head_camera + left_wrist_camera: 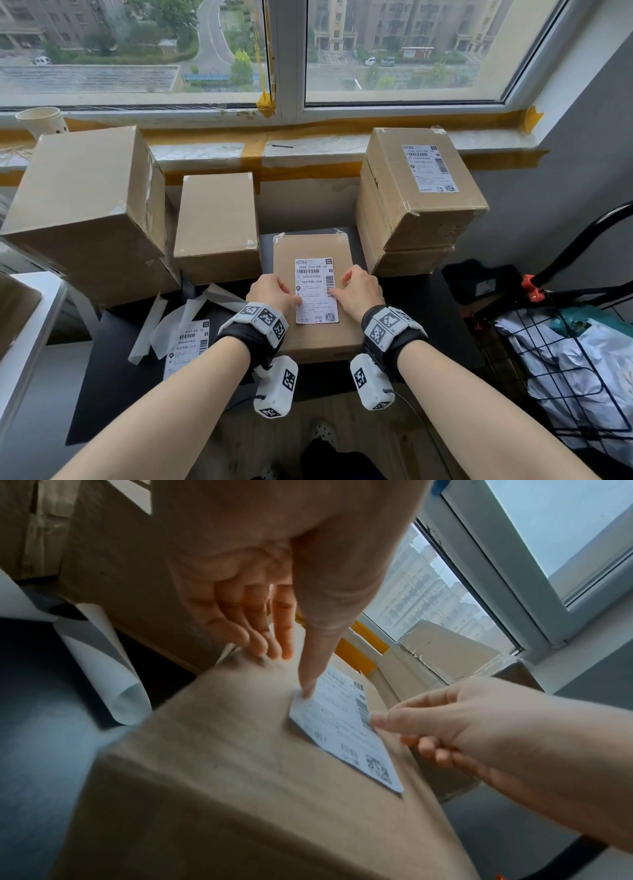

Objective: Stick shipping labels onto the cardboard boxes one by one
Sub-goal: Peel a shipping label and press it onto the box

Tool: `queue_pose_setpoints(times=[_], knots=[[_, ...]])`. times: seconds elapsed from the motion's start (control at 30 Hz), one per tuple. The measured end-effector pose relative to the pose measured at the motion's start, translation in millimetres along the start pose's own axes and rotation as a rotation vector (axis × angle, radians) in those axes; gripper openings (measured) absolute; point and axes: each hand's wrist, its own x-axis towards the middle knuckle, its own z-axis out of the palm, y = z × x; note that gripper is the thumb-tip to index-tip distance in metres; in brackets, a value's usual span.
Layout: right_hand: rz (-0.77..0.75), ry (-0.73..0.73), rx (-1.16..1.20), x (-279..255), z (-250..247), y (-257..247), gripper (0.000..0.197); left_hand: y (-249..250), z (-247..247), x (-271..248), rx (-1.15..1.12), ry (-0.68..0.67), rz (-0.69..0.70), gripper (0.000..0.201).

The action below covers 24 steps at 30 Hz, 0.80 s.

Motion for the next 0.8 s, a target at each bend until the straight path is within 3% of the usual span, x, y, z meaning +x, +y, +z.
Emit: queue_pose_setpoints(times=[0.1,0.2,0.27,0.43,0.8], knots=[[-0.226,0.036,-0.131,2.8,-0.2,-0.4,0.035,-7.3,-3.4,1.2,0.053,-0.003,0.085,0.032],[-0.382,-0.184,-0.275,6.9,3.5,-1.7,0.055,-14.4,-7.8,3.7,0.099,-0.028,0.136,0.05],[-0.385,-0.27,-0.362,11.3,6.0,-0.6,0.061,-16.8,-10.2,4.0,0.096,-0.065,0.135,0.058],[-0.337,-0.267,-0.421,18.7,10.4,-2.3,0.062,-21.8,-13.6,2.7,-0.008,-0.172,0.101,0.068],[-0.48,-0.386,-0.426,12.6,36.3,-34.7,0.058,-38.2,-17.1,3.2,0.034,-0.28,0.179,0.092]])
